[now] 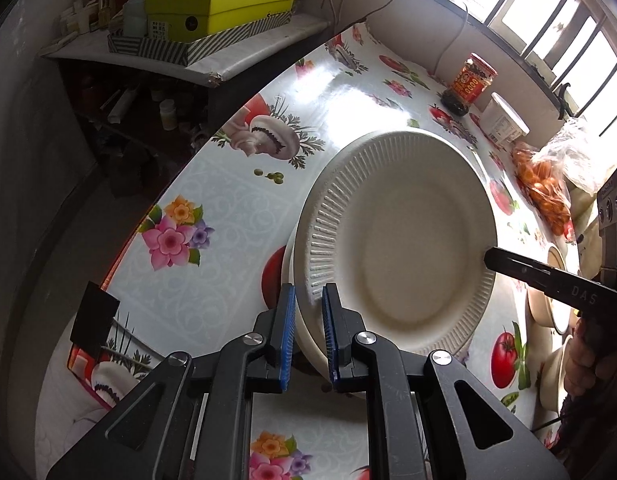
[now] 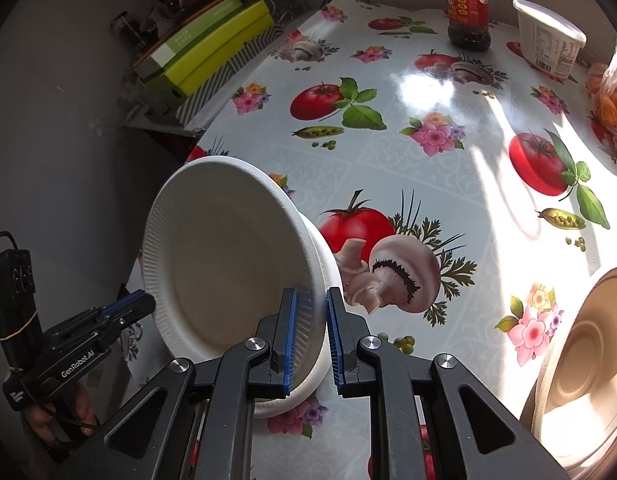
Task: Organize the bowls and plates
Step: 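Lower right-held plate onto a plate stack while left gripper lowers its plate onto plates, then open right gripper to release its plate while left gripper opens on its plate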
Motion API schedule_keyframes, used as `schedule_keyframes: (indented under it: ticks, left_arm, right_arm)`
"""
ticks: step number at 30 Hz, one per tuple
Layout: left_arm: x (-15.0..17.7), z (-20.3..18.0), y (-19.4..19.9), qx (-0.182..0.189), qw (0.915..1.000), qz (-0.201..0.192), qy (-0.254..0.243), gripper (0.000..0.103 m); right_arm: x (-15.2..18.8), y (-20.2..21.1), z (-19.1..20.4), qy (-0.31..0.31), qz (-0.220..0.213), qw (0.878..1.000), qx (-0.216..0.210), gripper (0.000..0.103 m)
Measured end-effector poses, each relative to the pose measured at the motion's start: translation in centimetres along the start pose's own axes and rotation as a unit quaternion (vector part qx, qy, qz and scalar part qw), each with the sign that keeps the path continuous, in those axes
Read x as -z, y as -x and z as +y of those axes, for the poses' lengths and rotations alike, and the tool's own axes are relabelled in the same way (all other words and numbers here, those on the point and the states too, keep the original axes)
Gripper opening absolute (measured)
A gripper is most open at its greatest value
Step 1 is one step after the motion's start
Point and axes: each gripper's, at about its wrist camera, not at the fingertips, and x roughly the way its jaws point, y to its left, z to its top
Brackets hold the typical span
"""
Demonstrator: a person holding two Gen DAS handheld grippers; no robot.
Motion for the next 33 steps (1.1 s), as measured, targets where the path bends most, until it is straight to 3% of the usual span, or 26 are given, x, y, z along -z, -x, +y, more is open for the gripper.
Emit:
schedule_keyframes:
  ticks: [33]
  left_arm:
    - [0.2,0.1,-1.3,-0.008,0.9998,0.02,-0.004,0.015]
  right_arm:
    - [0.4,-1.0,0.4,0.005,0.012,1.0,0.024,0.017]
